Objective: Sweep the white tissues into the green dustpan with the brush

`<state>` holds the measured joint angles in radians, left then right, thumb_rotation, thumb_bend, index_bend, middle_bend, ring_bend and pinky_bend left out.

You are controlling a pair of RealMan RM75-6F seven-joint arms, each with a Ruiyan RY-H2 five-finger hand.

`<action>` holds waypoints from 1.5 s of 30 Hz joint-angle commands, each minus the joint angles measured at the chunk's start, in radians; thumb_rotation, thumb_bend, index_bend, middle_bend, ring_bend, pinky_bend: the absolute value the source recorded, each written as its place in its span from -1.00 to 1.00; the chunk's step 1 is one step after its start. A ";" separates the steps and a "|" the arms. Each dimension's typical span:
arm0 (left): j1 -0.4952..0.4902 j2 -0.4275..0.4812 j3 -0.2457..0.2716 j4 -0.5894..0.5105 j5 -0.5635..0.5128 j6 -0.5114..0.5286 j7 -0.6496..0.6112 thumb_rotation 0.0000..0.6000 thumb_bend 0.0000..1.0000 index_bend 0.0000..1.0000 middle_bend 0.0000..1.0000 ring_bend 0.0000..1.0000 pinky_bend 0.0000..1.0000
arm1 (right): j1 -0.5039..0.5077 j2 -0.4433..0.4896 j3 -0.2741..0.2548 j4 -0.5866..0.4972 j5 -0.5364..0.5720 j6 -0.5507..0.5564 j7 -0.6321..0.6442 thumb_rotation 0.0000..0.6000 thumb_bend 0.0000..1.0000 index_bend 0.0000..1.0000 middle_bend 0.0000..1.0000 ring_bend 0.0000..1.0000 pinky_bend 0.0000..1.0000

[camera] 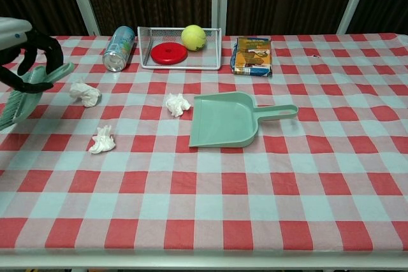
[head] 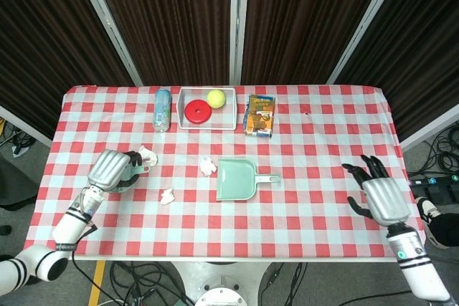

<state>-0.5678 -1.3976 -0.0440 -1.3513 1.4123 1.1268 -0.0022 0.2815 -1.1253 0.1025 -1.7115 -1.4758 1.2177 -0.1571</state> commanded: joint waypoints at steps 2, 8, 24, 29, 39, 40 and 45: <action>0.042 0.039 0.026 -0.028 0.087 0.072 -0.053 1.00 -0.23 0.03 0.08 0.34 0.75 | 0.135 -0.136 0.078 -0.004 0.123 -0.129 -0.165 1.00 -0.56 -0.51 -0.36 -0.91 -0.90; 0.051 0.052 0.042 -0.059 0.111 0.076 -0.029 1.00 -0.23 0.03 0.08 0.34 0.74 | 0.250 -0.276 0.114 0.052 0.257 -0.222 -0.312 1.00 -0.68 -0.40 -0.27 -0.84 -0.85; 0.058 0.041 0.048 -0.049 0.135 0.064 -0.033 1.00 -0.23 0.03 0.08 0.34 0.74 | 0.368 -0.522 0.069 0.232 0.429 -0.207 -0.553 1.00 -0.67 -0.24 -0.22 -0.79 -0.84; 0.059 0.036 0.046 -0.043 0.138 0.063 -0.039 1.00 -0.23 0.03 0.08 0.34 0.74 | 0.387 -0.559 0.062 0.258 0.441 -0.190 -0.593 1.00 -0.54 -0.20 -0.22 -0.79 -0.84; 0.059 0.033 0.044 -0.034 0.140 0.054 -0.044 1.00 -0.23 0.03 0.08 0.33 0.74 | 0.425 -0.599 0.068 0.302 0.501 -0.203 -0.632 1.00 -0.53 -0.19 -0.22 -0.79 -0.84; 0.060 0.032 0.044 -0.034 0.139 0.052 -0.044 1.00 -0.23 0.03 0.08 0.33 0.74 | 0.428 -0.602 0.068 0.304 0.505 -0.204 -0.634 1.00 -0.53 -0.19 -0.21 -0.79 -0.84; 0.060 0.032 0.043 -0.034 0.140 0.050 -0.042 1.00 -0.23 0.03 0.08 0.33 0.74 | 0.443 -0.616 0.065 0.321 0.516 -0.210 -0.637 1.00 -0.48 -0.17 -0.20 -0.75 -0.84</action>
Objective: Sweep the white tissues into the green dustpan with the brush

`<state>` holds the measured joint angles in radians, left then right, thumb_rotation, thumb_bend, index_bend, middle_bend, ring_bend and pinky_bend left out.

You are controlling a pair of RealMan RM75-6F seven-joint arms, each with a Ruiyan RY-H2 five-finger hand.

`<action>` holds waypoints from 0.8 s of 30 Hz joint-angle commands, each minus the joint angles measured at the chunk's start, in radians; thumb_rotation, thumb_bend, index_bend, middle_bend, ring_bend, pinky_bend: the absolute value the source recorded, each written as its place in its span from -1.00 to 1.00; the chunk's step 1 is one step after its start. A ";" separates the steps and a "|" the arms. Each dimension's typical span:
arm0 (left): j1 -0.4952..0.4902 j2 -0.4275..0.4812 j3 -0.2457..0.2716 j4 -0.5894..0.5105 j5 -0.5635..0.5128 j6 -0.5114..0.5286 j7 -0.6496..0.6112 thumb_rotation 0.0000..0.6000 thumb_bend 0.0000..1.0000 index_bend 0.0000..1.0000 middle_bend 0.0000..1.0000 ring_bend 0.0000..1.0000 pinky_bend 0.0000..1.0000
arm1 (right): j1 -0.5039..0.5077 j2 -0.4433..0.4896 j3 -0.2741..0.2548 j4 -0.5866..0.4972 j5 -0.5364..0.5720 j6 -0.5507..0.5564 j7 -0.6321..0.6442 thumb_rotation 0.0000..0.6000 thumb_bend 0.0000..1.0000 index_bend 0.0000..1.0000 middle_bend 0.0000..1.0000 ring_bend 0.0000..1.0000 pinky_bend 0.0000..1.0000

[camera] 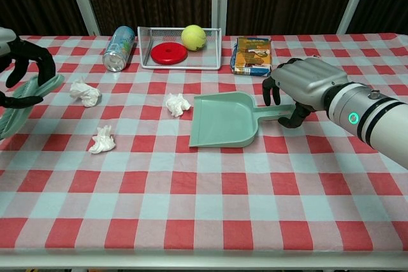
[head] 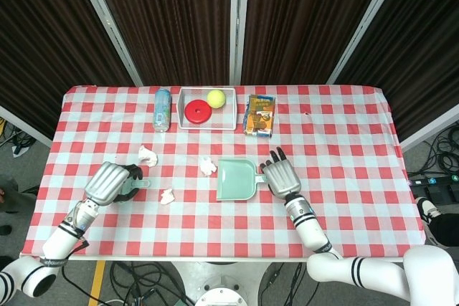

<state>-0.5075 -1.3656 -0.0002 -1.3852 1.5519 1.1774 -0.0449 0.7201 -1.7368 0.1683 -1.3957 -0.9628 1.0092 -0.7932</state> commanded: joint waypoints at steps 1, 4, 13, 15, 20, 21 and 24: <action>0.000 0.001 -0.001 0.000 0.000 -0.001 0.001 1.00 -0.23 0.03 0.08 0.33 0.74 | 0.006 -0.006 -0.001 0.007 0.004 -0.001 -0.001 1.00 -0.47 -0.16 -0.20 -0.75 -0.84; 0.000 0.003 -0.001 -0.001 0.000 -0.003 0.002 1.00 -0.23 0.03 0.08 0.33 0.74 | 0.012 -0.009 -0.002 0.008 0.007 0.001 0.000 1.00 -0.47 -0.15 -0.19 -0.73 -0.84; -0.006 0.000 -0.004 0.007 -0.001 -0.017 -0.001 1.00 -0.23 0.03 0.08 0.33 0.74 | 0.028 -0.024 -0.006 0.016 0.013 0.008 -0.004 1.00 -0.40 -0.04 -0.06 -0.64 -0.84; -0.010 -0.002 -0.006 0.016 -0.003 -0.024 -0.012 1.00 -0.23 0.03 0.08 0.33 0.74 | 0.028 -0.026 -0.006 0.018 0.010 0.013 0.003 1.00 -0.37 0.02 -0.02 -0.60 -0.84; -0.033 -0.009 -0.023 0.073 -0.016 -0.057 -0.043 1.00 -0.22 0.03 0.08 0.33 0.74 | 0.020 0.008 0.001 -0.021 0.011 0.021 0.031 1.00 -0.32 0.14 0.07 -0.51 -0.82; -0.040 -0.011 -0.027 0.085 -0.019 -0.064 -0.047 1.00 -0.22 0.03 0.08 0.33 0.74 | 0.019 0.019 0.001 -0.034 0.013 0.021 0.032 1.00 -0.31 0.15 0.08 -0.51 -0.82; -0.073 -0.024 -0.043 0.138 -0.034 -0.115 -0.079 1.00 -0.22 0.03 0.08 0.32 0.74 | 0.020 0.060 0.001 -0.081 0.031 0.015 0.020 1.00 -0.29 0.16 0.09 -0.50 -0.82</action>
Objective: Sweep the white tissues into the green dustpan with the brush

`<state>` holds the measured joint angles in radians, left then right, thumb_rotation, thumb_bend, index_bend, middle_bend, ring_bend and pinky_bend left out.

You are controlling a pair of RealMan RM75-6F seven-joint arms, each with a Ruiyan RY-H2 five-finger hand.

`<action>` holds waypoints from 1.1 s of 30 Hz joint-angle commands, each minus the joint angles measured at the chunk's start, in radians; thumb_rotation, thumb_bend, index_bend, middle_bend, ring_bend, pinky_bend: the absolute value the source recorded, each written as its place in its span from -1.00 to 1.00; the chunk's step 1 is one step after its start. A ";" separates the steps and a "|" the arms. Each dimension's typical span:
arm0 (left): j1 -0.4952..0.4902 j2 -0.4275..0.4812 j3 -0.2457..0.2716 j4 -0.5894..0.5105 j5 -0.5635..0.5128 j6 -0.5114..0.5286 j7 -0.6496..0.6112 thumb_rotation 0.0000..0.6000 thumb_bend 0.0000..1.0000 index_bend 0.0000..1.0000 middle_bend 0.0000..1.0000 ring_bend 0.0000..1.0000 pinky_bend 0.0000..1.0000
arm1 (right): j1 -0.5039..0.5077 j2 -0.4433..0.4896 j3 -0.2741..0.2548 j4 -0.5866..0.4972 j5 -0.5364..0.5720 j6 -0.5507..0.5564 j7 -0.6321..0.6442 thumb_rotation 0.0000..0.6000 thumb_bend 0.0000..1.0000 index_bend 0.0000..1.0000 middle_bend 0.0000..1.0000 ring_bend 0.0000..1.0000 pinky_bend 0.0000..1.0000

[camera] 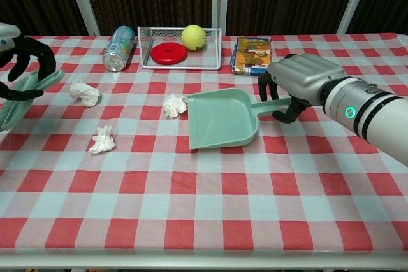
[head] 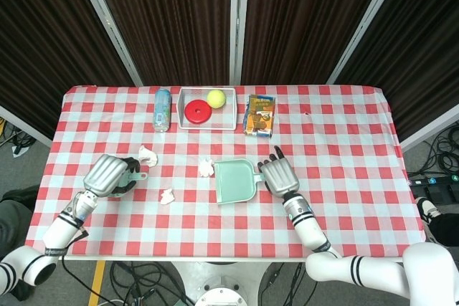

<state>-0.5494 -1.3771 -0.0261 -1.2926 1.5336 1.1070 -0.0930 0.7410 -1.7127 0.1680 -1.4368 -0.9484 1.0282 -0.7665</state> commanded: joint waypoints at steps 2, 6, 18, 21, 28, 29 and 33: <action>-0.055 -0.026 -0.029 0.083 -0.024 -0.077 -0.063 1.00 -0.21 0.03 0.08 0.32 0.74 | 0.004 0.059 0.002 -0.065 0.036 -0.007 -0.025 1.00 -0.28 0.17 0.09 -0.50 -0.82; -0.110 -0.067 -0.048 0.176 -0.021 -0.129 -0.130 1.00 -0.21 0.03 0.08 0.32 0.73 | 0.021 0.095 0.006 -0.101 0.088 -0.007 -0.072 1.00 -0.28 0.17 0.10 -0.50 -0.82; -0.229 -0.225 -0.042 0.418 0.014 -0.216 -0.314 1.00 -0.21 0.03 0.08 0.27 0.73 | 0.070 0.043 -0.003 -0.046 0.153 0.011 -0.123 1.00 -0.28 0.18 0.10 -0.50 -0.82; -0.246 -0.261 -0.036 0.455 0.025 -0.216 -0.351 1.00 -0.20 0.03 0.08 0.25 0.72 | 0.080 0.018 0.000 -0.029 0.166 0.013 -0.124 1.00 -0.28 0.18 0.10 -0.50 -0.82; -0.285 -0.302 -0.029 0.467 0.044 -0.211 -0.439 1.00 -0.19 0.05 0.08 0.24 0.72 | 0.114 -0.018 0.016 -0.004 0.203 0.020 -0.153 1.00 -0.28 0.18 0.10 -0.50 -0.82; -0.292 -0.303 -0.027 0.458 0.049 -0.208 -0.449 1.00 -0.19 0.05 0.08 0.23 0.72 | 0.120 -0.023 0.019 0.000 0.211 0.019 -0.158 1.00 -0.28 0.18 0.10 -0.50 -0.82; -0.313 -0.299 -0.023 0.416 0.070 -0.187 -0.462 1.00 -0.19 0.05 0.08 0.22 0.72 | 0.133 -0.036 0.026 0.010 0.230 0.020 -0.164 1.00 -0.28 0.18 0.10 -0.50 -0.82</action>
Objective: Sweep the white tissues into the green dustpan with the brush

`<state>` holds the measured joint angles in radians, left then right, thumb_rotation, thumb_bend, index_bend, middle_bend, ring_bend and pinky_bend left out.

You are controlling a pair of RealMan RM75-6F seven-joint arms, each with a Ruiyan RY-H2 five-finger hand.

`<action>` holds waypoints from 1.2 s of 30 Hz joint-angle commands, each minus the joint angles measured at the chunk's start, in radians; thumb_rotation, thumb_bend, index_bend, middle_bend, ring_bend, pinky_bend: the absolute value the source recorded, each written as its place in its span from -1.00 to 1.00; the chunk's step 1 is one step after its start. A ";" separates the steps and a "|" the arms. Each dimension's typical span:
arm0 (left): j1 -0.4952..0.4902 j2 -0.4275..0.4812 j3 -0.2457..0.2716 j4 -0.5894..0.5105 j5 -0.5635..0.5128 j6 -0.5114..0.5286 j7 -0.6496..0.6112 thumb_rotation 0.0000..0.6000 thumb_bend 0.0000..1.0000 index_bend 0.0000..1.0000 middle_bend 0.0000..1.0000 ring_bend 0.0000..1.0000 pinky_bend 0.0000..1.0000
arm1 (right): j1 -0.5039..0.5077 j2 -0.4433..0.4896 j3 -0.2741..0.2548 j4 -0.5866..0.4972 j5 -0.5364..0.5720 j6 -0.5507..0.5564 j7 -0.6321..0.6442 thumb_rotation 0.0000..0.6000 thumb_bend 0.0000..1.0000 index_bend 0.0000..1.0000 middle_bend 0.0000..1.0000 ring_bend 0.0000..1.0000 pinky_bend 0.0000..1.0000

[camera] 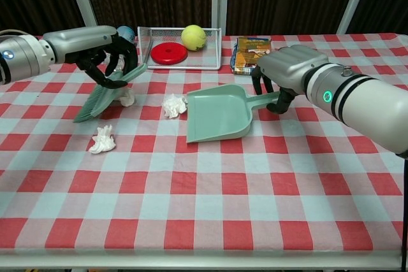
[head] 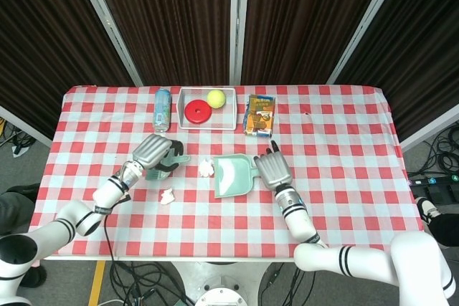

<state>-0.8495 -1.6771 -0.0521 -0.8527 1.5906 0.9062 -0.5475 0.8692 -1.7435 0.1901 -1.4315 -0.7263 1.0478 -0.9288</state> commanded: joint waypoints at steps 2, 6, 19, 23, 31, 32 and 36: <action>-0.023 0.007 0.003 -0.056 0.023 0.028 -0.007 1.00 -0.19 0.05 0.08 0.21 0.72 | 0.010 -0.009 0.006 0.010 0.015 -0.001 -0.001 1.00 -0.27 0.18 0.10 -0.50 -0.82; -0.039 0.019 0.001 -0.126 0.036 0.050 -0.012 1.00 -0.19 0.05 0.08 0.21 0.72 | 0.016 -0.010 0.007 0.015 0.016 -0.011 0.016 1.00 -0.26 0.18 0.10 -0.50 -0.82; -0.041 0.105 -0.004 -0.318 0.042 0.124 -0.015 1.00 -0.19 0.05 0.08 0.20 0.71 | 0.030 0.004 -0.021 0.044 -0.046 -0.067 0.086 1.00 -0.25 0.19 0.11 -0.50 -0.82; 0.013 0.171 0.003 -0.404 -0.005 0.147 0.032 1.00 -0.19 0.05 0.08 0.20 0.71 | 0.038 0.020 -0.037 0.044 -0.064 -0.086 0.085 1.00 -0.25 0.19 0.11 -0.50 -0.82; 0.146 0.229 0.037 -0.551 -0.118 0.192 0.191 1.00 -0.19 0.05 0.08 0.20 0.71 | 0.045 0.044 -0.053 0.036 -0.086 -0.101 0.098 1.00 -0.25 0.19 0.11 -0.50 -0.82; 0.161 0.227 0.039 -0.561 -0.134 0.195 0.212 1.00 -0.19 0.05 0.08 0.20 0.71 | 0.045 0.046 -0.053 0.036 -0.085 -0.102 0.098 1.00 -0.25 0.19 0.11 -0.50 -0.82; 0.194 0.192 0.029 -0.557 -0.177 0.208 0.267 1.00 -0.19 0.05 0.08 0.20 0.71 | 0.049 0.052 -0.051 0.037 -0.070 -0.101 0.096 1.00 -0.25 0.19 0.11 -0.50 -0.82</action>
<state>-0.6700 -1.4674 -0.0196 -1.4099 1.4338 1.1038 -0.3032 0.9171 -1.6930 0.1380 -1.3949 -0.7992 0.9465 -0.8317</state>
